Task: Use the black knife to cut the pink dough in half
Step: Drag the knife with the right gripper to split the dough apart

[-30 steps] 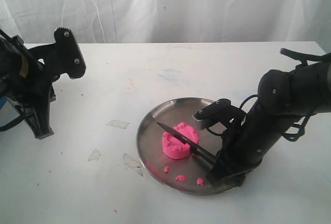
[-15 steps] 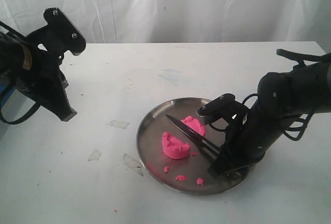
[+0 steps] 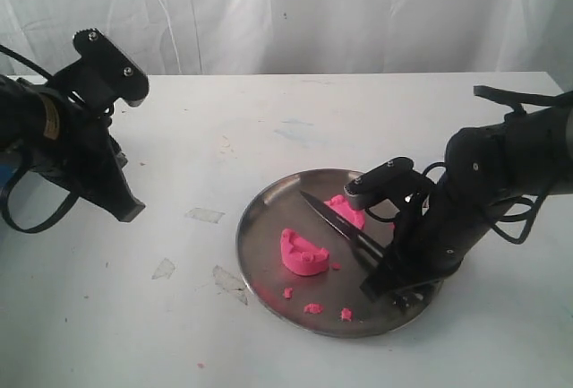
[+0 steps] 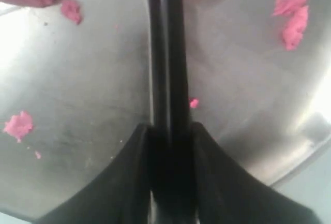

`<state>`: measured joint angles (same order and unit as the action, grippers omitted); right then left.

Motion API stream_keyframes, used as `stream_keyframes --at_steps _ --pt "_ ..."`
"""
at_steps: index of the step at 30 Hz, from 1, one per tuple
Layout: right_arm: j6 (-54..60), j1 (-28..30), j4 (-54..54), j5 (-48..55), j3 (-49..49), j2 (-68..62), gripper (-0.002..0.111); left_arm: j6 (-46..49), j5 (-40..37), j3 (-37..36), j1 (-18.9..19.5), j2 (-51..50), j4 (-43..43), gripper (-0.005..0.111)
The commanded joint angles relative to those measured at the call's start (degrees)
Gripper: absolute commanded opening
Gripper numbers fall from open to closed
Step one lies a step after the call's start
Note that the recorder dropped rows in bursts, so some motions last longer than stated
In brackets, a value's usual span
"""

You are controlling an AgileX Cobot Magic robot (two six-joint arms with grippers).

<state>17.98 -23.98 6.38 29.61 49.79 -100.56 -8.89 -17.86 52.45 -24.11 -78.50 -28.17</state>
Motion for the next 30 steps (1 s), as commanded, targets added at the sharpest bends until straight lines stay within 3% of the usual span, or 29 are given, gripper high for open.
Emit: stream_keyframes --at_steps 1,17,21,25,30 --pt "-0.31 -0.01 1.56 0.24 1.65 1.03 0.000 -0.24 1.74 -1.02 0.12 0.42 0.28 0.000" --pt "-0.31 -0.01 1.56 6.16 2.32 12.06 0.000 -0.24 1.74 -1.02 0.12 0.42 0.28 0.000" --pt "-0.31 -0.77 2.06 2.89 -0.80 12.68 0.000 -0.24 1.98 -1.02 0.12 0.42 0.28 0.000" --pt "-0.31 -5.21 2.48 3.93 -2.07 14.08 0.000 -0.24 3.93 -1.02 0.12 0.42 0.28 0.000" --pt "-2.78 -5.62 1.47 -3.79 -5.25 13.85 0.000 -0.24 3.69 -1.02 0.12 0.42 0.28 0.000"
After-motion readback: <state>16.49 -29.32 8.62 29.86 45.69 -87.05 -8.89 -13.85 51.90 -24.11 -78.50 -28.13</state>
